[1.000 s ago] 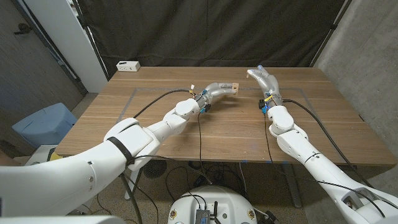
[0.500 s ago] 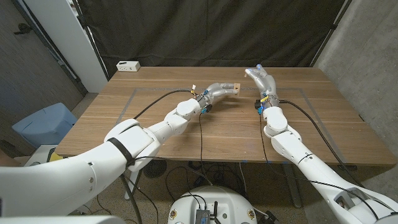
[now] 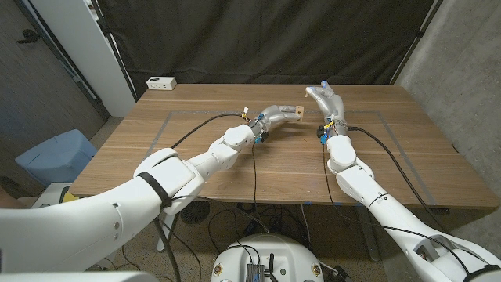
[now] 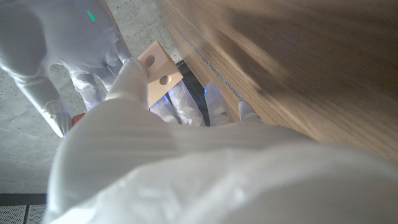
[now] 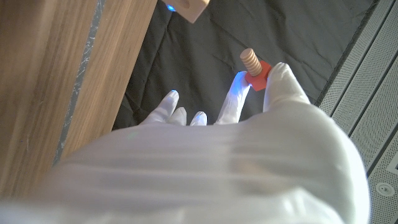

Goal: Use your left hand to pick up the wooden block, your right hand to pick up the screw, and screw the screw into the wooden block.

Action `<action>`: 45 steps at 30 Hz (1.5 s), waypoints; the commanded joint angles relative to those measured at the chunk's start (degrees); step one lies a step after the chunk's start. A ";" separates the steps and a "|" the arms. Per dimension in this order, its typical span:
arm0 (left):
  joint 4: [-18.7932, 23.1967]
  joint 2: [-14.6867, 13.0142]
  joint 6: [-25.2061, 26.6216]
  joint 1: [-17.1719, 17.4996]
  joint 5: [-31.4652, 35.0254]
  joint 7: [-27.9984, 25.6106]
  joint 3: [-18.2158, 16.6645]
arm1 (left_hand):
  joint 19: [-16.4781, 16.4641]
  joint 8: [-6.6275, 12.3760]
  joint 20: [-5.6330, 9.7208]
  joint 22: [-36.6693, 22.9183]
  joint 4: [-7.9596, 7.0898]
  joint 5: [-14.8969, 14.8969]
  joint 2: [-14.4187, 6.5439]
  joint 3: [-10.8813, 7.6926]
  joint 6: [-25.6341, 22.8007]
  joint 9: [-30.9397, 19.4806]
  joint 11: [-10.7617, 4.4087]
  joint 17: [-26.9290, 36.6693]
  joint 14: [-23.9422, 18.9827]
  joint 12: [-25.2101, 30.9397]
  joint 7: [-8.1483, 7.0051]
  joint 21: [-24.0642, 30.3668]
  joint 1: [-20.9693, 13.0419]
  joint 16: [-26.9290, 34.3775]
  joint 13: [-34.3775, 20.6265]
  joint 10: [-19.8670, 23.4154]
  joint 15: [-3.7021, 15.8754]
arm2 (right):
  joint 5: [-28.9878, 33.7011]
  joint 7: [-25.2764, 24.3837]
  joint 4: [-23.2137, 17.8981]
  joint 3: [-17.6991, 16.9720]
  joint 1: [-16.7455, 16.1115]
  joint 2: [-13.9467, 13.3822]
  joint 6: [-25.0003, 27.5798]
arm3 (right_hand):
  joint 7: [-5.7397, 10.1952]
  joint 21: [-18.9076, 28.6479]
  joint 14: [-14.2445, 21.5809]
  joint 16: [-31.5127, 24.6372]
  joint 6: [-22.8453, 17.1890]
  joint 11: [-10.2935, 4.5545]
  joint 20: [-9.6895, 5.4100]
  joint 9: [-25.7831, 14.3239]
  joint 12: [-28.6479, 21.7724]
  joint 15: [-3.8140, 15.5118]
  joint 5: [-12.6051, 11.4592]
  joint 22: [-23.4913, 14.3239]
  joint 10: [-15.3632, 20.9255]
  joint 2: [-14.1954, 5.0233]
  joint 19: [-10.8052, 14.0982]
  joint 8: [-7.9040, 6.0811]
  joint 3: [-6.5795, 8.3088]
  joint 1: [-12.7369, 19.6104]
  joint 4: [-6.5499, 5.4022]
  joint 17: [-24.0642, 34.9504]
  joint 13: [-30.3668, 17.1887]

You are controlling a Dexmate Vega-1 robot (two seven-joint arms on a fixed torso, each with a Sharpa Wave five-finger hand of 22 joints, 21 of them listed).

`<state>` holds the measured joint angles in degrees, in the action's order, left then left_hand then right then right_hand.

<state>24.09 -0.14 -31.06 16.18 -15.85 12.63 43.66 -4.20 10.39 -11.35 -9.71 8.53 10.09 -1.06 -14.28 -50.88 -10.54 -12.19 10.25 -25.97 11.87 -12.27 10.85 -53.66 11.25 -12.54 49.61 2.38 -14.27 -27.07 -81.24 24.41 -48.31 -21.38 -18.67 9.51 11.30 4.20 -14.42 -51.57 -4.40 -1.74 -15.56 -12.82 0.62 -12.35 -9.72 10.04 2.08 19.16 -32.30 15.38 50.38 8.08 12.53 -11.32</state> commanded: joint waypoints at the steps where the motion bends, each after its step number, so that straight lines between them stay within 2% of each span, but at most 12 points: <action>1: -1.51 0.72 1.18 -1.01 -0.16 -0.29 0.14 | 0.22 0.49 -0.46 -0.31 -0.33 0.23 -0.66 -0.12 -0.23 -0.23 -0.08 0.10 0.22 0.15 0.25 0.13 -0.08 0.26 -0.11 -0.28 -0.15 | 2.50 -1.58 2.72 1.08 1.61 1.15 -0.36 | 0.19 0.06 0.41 -0.05 -0.60 0.15 -0.29 -0.19 0.33 0.09 0.16 -0.14 0.66 -0.70 0.06 -0.25 0.03 0.37 -0.06 0.14 -0.12; 10: -2.44 1.45 3.07 -2.00 -0.49 -0.62 0.37 | 0.19 0.48 -0.44 -0.31 -0.33 0.25 -0.73 -0.11 -0.14 -0.23 -0.08 0.11 0.19 0.14 0.20 0.15 -0.08 0.28 -0.09 -0.30 -0.21 | 4.14 -2.87 5.58 1.81 2.88 2.16 -1.74 | 0.17 0.04 0.46 -0.01 -0.62 0.00 -0.35 -0.27 0.37 0.26 0.21 -0.14 0.76 -0.72 0.09 -0.39 -0.05 0.36 -0.05 0.15 -0.13; 23: -2.95 2.34 5.13 -3.14 -0.63 -1.38 1.32 | 0.20 0.47 -0.42 -0.31 -0.24 0.26 -0.70 -0.10 -0.05 -0.23 -0.08 0.08 0.22 0.12 0.24 0.15 -0.19 0.26 -0.07 -0.34 -0.16 | 4.53 -3.62 7.59 1.86 3.65 2.42 -2.42 | 0.10 0.01 0.55 0.02 -0.72 -0.01 -0.41 -0.33 0.41 0.33 0.23 -0.15 0.89 -0.86 0.10 -0.57 -0.13 0.29 -0.09 0.18 -0.14; 45: -2.82 1.87 1.60 -3.46 0.66 -1.90 3.03 | 0.68 0.52 -0.27 -0.30 -0.18 0.22 -0.67 -0.04 -0.08 -0.21 -0.17 0.10 0.97 0.01 0.05 0.03 -0.28 0.05 0.01 -0.73 0.05 | 5.51 -5.85 6.90 1.82 3.27 2.75 -2.15 | 0.03 0.00 0.69 0.09 -0.98 0.05 -0.42 -0.32 0.43 0.38 0.29 -0.15 1.26 -1.12 0.23 -0.86 -0.20 0.36 -0.07 0.21 -0.15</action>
<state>21.23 1.87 -27.94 12.84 -15.58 10.94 46.17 -3.87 10.39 -11.68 -9.71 8.48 10.09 -1.05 -14.34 -50.55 -10.52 -12.30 10.28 -25.14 11.87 -12.24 10.85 -53.67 11.25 -12.54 48.89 2.37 -9.34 -31.77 -74.05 26.22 -44.82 -18.86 -20.91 9.51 11.30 4.61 -14.41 -51.99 -4.40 -1.74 -15.62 -12.47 1.03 -12.13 -9.72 10.65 1.55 19.15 -32.68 15.25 50.44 8.20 12.67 -11.31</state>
